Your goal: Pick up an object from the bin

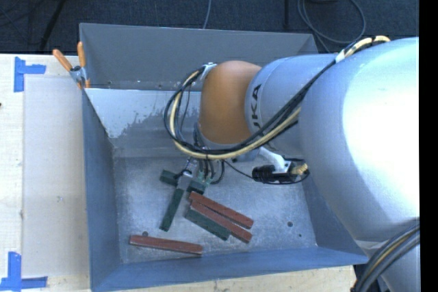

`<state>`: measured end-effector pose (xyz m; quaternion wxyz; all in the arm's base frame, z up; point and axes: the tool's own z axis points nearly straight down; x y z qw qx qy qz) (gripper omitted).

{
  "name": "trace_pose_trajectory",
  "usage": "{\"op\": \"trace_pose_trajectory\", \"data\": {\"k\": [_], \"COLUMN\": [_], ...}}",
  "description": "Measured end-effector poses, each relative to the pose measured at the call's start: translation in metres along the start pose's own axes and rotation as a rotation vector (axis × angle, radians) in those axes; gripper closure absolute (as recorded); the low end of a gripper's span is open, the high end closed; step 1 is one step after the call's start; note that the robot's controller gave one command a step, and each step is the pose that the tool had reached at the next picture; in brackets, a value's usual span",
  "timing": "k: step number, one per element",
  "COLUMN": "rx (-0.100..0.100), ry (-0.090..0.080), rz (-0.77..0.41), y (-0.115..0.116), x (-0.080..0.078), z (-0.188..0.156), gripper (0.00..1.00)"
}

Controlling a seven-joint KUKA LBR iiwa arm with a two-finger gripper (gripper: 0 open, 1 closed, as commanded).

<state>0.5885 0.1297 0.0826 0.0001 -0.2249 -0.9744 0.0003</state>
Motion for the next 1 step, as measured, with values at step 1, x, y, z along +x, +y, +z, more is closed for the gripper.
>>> {"op": "trace_pose_trajectory", "data": {"k": [1], "rx": [0.001], "ry": [0.002], "rz": [0.000], "y": [-0.0003], "x": [0.0003], "z": [-0.0125], "gripper": [1.00]}}
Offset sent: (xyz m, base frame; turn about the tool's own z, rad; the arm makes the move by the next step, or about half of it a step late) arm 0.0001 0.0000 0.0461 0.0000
